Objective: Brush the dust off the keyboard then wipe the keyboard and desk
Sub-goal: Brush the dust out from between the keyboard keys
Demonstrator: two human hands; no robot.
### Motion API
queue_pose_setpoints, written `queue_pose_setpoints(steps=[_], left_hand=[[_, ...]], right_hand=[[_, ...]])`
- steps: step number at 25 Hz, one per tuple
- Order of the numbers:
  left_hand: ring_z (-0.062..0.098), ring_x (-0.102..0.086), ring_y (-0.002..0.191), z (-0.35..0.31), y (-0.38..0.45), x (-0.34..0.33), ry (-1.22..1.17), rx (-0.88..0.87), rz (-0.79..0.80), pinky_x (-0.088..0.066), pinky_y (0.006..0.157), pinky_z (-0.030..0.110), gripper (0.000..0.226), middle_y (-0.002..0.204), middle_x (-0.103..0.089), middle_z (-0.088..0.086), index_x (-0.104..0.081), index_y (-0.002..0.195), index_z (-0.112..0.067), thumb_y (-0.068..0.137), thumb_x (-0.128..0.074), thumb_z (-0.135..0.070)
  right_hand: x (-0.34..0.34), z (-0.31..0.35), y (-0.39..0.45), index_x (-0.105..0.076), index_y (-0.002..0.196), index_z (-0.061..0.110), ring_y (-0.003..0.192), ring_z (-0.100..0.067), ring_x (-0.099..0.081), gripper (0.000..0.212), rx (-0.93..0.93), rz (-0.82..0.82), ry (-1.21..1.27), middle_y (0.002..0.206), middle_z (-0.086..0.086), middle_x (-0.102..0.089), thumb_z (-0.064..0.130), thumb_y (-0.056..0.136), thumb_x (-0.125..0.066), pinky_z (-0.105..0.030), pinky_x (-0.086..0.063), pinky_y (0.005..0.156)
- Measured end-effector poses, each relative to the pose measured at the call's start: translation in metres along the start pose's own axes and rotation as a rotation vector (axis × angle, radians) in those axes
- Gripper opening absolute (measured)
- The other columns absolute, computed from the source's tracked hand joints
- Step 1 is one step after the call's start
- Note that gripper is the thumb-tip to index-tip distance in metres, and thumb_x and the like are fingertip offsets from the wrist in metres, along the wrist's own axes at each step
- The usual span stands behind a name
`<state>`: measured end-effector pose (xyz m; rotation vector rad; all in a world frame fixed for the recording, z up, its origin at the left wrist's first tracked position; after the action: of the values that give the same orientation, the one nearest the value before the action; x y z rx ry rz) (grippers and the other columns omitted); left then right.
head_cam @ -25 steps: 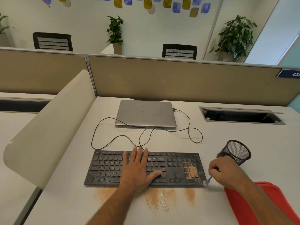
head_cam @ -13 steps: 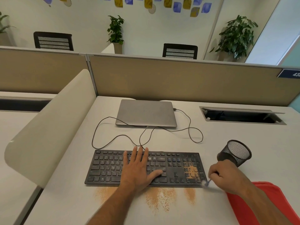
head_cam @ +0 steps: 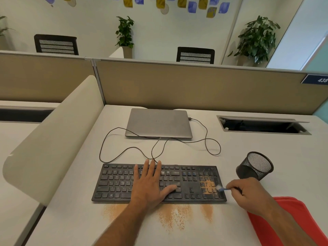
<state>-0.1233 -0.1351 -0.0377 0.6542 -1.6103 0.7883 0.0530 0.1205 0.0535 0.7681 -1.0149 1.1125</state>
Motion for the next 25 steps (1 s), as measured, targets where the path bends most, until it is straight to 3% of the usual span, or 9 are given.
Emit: queue_pose_setpoints(steps=[3, 7, 11, 16, 18, 21, 25], left_hand=[[0.022, 0.025, 0.15, 0.0, 0.0, 0.0, -0.002, -0.001, -0.004, 0.014, 0.119, 0.058, 0.107, 0.167, 0.013, 0.003, 0.018, 0.156, -0.025, 0.076, 0.004, -0.094], [0.022, 0.024, 0.15, 0.0, 0.0, 0.0, -0.002, -0.001, -0.006, 0.014, 0.119, 0.058, 0.108, 0.167, 0.013, 0.003, 0.018, 0.157, -0.025, 0.075, 0.004, -0.094], [0.022, 0.025, 0.15, 0.0, 0.0, 0.0, -0.004, 0.0, -0.012, 0.014, 0.119, 0.058, 0.109, 0.167, 0.013, 0.003, 0.017, 0.157, -0.025, 0.074, 0.006, -0.095], [0.022, 0.024, 0.15, 0.0, 0.0, -0.001, -0.002, -0.004, -0.01, 0.014, 0.119, 0.058, 0.11, 0.167, 0.013, 0.003, 0.017, 0.157, -0.025, 0.073, 0.008, -0.095], [0.023, 0.025, 0.15, 0.0, 0.001, -0.001, -0.005, -0.001, -0.006, 0.014, 0.119, 0.059, 0.112, 0.167, 0.014, 0.003, 0.018, 0.157, -0.025, 0.07, 0.011, -0.096], [0.023, 0.025, 0.15, 0.0, 0.001, -0.001, 0.001, -0.001, -0.004, 0.013, 0.119, 0.059, 0.112, 0.167, 0.014, 0.003, 0.018, 0.156, -0.025, 0.071, 0.01, -0.096], [0.023, 0.025, 0.15, 0.001, 0.002, -0.002, -0.003, -0.002, -0.005, 0.013, 0.119, 0.059, 0.11, 0.167, 0.013, 0.003, 0.018, 0.157, -0.025, 0.073, 0.007, -0.095]], right_hand=[[0.001, 0.003, -0.003, -0.069, 0.06, 0.029, 0.052, -0.004, -0.056, 0.022, 0.04, 0.099, -0.032, 0.047, 0.026, -0.054, 0.019, 0.068, -0.051, -0.015, -0.031, 0.046], [0.003, -0.003, -0.003, -0.075, 0.08, 0.026, 0.046, -0.007, -0.054, 0.024, -0.026, -0.05, 0.03, 0.048, 0.022, -0.055, 0.005, 0.079, -0.062, -0.012, -0.031, 0.041], [0.001, 0.004, -0.005, -0.058, 0.053, 0.043, 0.052, -0.005, -0.057, 0.028, 0.015, 0.106, 0.002, 0.05, 0.027, -0.057, 0.02, 0.067, -0.051, -0.012, -0.032, 0.044], [0.013, -0.01, 0.0, -0.071, 0.071, 0.027, 0.044, -0.007, -0.053, 0.02, -0.103, -0.14, -0.008, 0.046, 0.014, -0.056, 0.01, 0.075, -0.062, -0.015, -0.036, 0.041], [0.008, -0.007, 0.003, -0.072, 0.073, 0.027, 0.043, -0.006, -0.05, 0.019, -0.112, -0.134, -0.077, 0.043, 0.016, -0.05, 0.01, 0.075, -0.064, -0.02, -0.039, 0.042], [-0.002, 0.005, 0.005, -0.072, 0.073, 0.024, 0.048, -0.003, -0.052, 0.018, -0.048, -0.052, -0.089, 0.041, 0.02, -0.043, 0.009, 0.077, -0.062, -0.016, -0.033, 0.042], [0.004, -0.001, 0.004, -0.074, 0.078, 0.019, 0.05, -0.006, -0.056, 0.023, -0.111, -0.12, 0.065, 0.048, 0.02, -0.056, 0.0, 0.079, -0.061, -0.013, -0.034, 0.042]])
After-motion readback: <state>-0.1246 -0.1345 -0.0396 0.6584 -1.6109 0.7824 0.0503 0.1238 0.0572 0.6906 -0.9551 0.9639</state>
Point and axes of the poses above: each hand's wrist, its own y-axis towards the middle knuckle, its own x-axis out of the back of the hand, z = x × y, the point moved 4 cm from there along y, towards the middle knuckle
